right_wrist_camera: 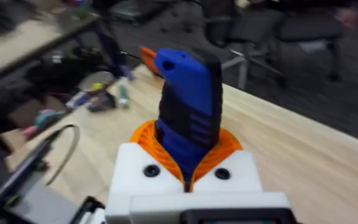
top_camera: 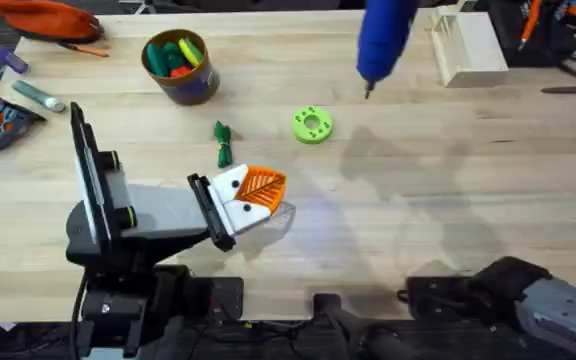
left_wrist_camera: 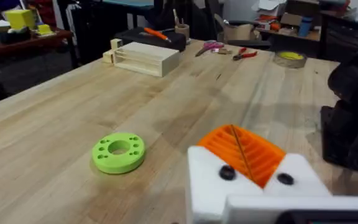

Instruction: Pick up the gripper from the table and insert it into the empty holder that is missing its gripper. Then pick up a screw, insert it into the mounting hole, and use the screwdriver to tighten it. Finally, clean up the table by picking up the vegetable and placing it into the bucket.

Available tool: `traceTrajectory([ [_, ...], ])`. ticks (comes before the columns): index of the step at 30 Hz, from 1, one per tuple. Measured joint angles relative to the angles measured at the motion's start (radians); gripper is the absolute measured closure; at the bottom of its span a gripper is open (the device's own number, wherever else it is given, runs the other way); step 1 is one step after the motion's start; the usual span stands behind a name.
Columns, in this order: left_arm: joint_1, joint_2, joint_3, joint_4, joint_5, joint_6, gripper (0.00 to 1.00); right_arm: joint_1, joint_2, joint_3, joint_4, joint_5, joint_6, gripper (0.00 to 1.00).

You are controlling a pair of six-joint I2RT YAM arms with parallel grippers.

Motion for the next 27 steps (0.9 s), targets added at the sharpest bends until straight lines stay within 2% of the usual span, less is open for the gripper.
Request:
traceTrajectory([
  [6, 0.000, 0.000, 0.000, 0.000, 0.000, 0.000, 0.987, 0.001, 0.003, 0.000, 0.074, -0.242, 0.004, 0.979],
  [12, 0.000, 0.000, 0.000, 0.000, 0.000, 0.000, 0.987, 0.040, 0.003, -0.007, 0.088, -0.353, -0.043, 0.979],
  [16, 0.000, 0.000, 0.000, 0.000, 0.000, 0.000, 0.987, 0.090, 0.003, -0.068, 0.229, -0.381, -0.057, 0.979],
  [17, 0.000, 0.000, 0.000, 0.000, 0.000, 0.000, 0.987, 0.124, 0.003, -0.138, 0.362, -0.393, -0.057, 0.979],
  [21, 0.000, 0.000, 0.000, 0.000, 0.000, 0.000, 0.987, 0.157, 0.003, -0.238, 0.537, -0.431, -0.057, 0.979],
  [27, 0.000, 0.000, 0.000, 0.000, 0.000, 0.000, 0.987, 0.166, 0.020, -0.314, 0.673, -0.534, -0.052, 0.979],
])
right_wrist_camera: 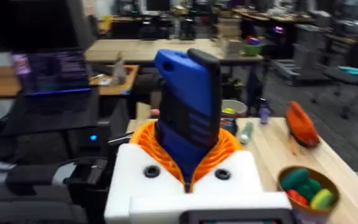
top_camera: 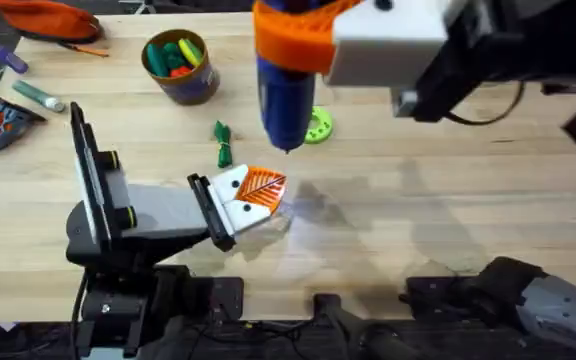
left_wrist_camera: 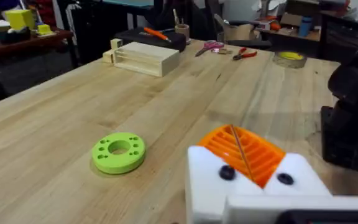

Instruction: Pick up the gripper from the table and insert it into the empty holder that is missing its gripper. Then pick up a screw, insert it into the mounting hole, and use the screwdriver to tighten it. Finally, clean up the table by picking up the vegetable and placing it into the bucket.

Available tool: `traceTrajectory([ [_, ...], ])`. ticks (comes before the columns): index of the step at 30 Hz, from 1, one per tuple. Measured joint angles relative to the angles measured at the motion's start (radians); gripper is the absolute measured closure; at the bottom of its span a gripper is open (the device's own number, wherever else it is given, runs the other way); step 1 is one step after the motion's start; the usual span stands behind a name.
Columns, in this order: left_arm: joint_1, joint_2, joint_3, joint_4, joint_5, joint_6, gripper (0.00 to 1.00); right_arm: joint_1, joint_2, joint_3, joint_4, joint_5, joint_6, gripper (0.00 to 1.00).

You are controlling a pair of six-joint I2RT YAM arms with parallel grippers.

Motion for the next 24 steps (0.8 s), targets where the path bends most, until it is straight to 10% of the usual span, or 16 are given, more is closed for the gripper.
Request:
traceTrajectory([
  [24, 0.000, 0.000, 0.000, 0.000, 0.000, 0.000, 0.987, 0.039, 0.273, -0.001, 0.408, -0.375, 0.005, 0.979],
])
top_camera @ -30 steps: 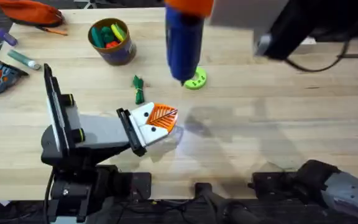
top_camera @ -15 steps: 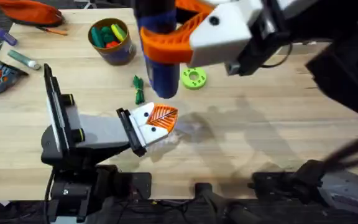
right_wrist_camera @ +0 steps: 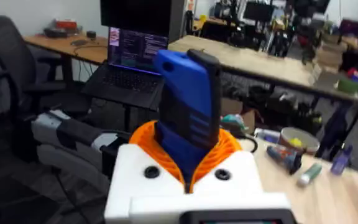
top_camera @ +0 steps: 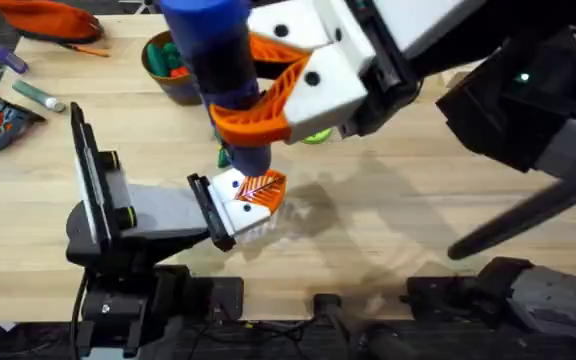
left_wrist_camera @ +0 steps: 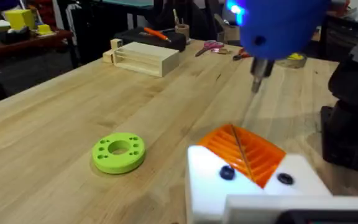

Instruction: Pick up the gripper from the table and insert it into the empty holder that is missing its gripper. Then pick up a screw, insert it into the mounting hole, and use the screwdriver to tighten it. Finally, clean up the table by picking up the vegetable and placing it into the bucket.

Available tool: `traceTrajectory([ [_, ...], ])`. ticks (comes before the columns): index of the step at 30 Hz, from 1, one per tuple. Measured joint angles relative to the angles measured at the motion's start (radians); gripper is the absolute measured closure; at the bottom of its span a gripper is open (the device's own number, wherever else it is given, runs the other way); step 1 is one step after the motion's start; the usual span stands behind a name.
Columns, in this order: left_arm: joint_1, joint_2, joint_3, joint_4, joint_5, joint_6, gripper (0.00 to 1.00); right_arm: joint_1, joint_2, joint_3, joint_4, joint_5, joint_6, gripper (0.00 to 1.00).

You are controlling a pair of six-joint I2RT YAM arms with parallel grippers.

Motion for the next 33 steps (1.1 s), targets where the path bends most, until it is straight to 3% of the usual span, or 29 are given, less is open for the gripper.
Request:
traceTrajectory([
  [4, 0.000, 0.000, 0.000, 0.000, 0.000, 0.000, 0.987, 0.001, 0.000, 0.000, 0.081, -0.052, -0.001, 0.979],
  [12, 0.000, 0.000, 0.000, 0.000, 0.000, 0.000, 0.987, 0.016, 0.019, 0.000, 0.086, -0.088, -0.018, 0.979],
  [21, 0.000, 0.000, 0.000, 0.000, 0.000, 0.000, 0.987, 0.038, 0.117, 0.000, 0.136, -0.035, 0.009, 0.979],
  [33, 0.000, 0.000, 0.000, 0.000, 0.000, 0.000, 0.987, 0.042, 0.133, -0.006, 0.225, 0.026, 0.089, 0.979],
])
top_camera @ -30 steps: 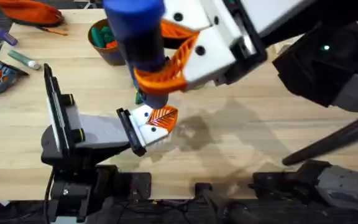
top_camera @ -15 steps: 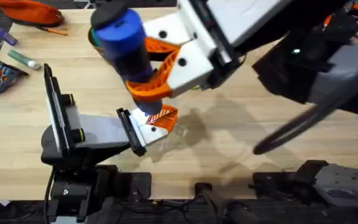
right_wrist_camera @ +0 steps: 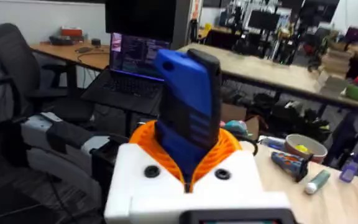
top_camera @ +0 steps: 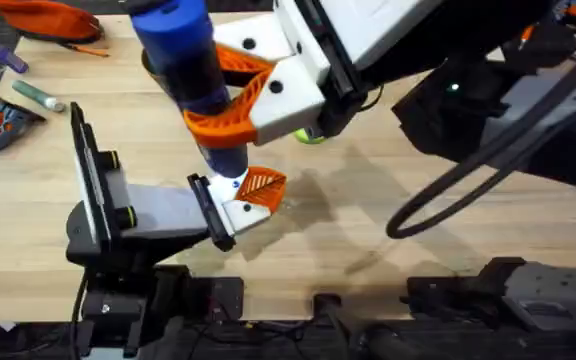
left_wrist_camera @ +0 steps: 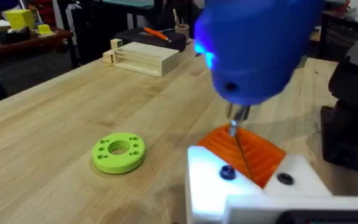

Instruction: Pick up the gripper from the table and insert it into the empty holder that is missing its gripper. Then pick up a screw, insert it into the mounting hole, and use the screwdriver to tighten it. Finally, clean up the table by picking up the vegetable and placing it into the bucket.

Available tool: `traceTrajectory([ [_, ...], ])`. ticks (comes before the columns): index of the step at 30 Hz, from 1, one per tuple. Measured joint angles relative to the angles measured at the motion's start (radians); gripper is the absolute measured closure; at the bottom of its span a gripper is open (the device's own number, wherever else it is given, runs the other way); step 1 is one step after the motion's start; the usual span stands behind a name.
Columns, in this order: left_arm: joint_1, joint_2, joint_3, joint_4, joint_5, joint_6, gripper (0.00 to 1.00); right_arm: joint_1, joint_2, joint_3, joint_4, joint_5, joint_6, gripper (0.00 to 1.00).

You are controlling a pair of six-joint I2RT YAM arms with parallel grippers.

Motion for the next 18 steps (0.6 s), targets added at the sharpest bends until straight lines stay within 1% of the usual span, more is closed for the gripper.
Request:
traceTrajectory([
  [6, 0.000, 0.000, 0.000, 0.000, 0.000, 0.000, 0.987, -0.001, 0.009, -0.065, 0.164, 0.043, 0.071, 0.979],
  [9, 0.000, 0.000, 0.000, 0.000, 0.000, 0.000, 0.987, -0.001, 0.009, -0.083, 0.170, 0.058, 0.092, 0.979],
  [18, 0.000, 0.000, 0.000, 0.000, 0.000, 0.000, 0.987, -0.001, 0.009, -0.085, 0.138, 0.072, 0.108, 0.979],
])
